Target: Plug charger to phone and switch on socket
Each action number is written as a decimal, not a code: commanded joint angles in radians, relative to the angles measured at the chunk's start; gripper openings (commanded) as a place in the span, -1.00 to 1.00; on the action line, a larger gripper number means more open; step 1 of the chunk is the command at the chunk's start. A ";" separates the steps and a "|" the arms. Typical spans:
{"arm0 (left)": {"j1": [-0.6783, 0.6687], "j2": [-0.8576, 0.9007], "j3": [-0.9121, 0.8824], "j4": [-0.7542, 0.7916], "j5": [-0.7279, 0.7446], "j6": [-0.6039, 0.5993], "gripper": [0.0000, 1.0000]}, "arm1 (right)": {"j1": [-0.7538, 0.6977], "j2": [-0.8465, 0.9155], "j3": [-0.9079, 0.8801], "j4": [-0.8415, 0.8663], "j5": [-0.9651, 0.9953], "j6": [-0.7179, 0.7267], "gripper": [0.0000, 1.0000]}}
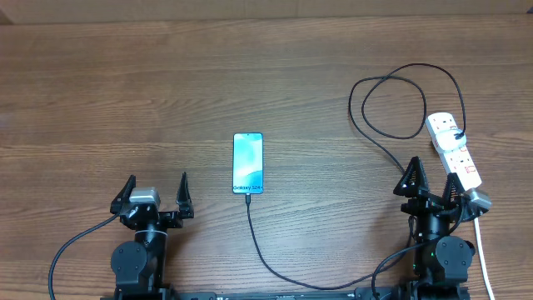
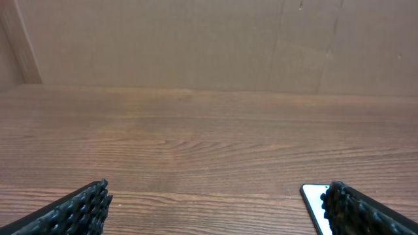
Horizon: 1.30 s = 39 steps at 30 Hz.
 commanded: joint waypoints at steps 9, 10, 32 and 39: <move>0.002 -0.011 -0.008 0.005 0.006 0.007 0.99 | -0.003 -0.012 -0.011 0.006 0.010 0.004 1.00; 0.002 -0.010 -0.008 0.005 0.006 0.007 0.99 | -0.003 -0.012 -0.011 0.006 0.010 0.004 1.00; 0.002 -0.010 -0.008 0.005 0.006 0.007 0.99 | -0.009 -0.012 -0.011 -0.006 -0.043 -0.158 1.00; 0.002 -0.010 -0.008 0.005 0.006 0.007 0.99 | -0.009 -0.012 -0.011 -0.015 -0.116 -0.291 1.00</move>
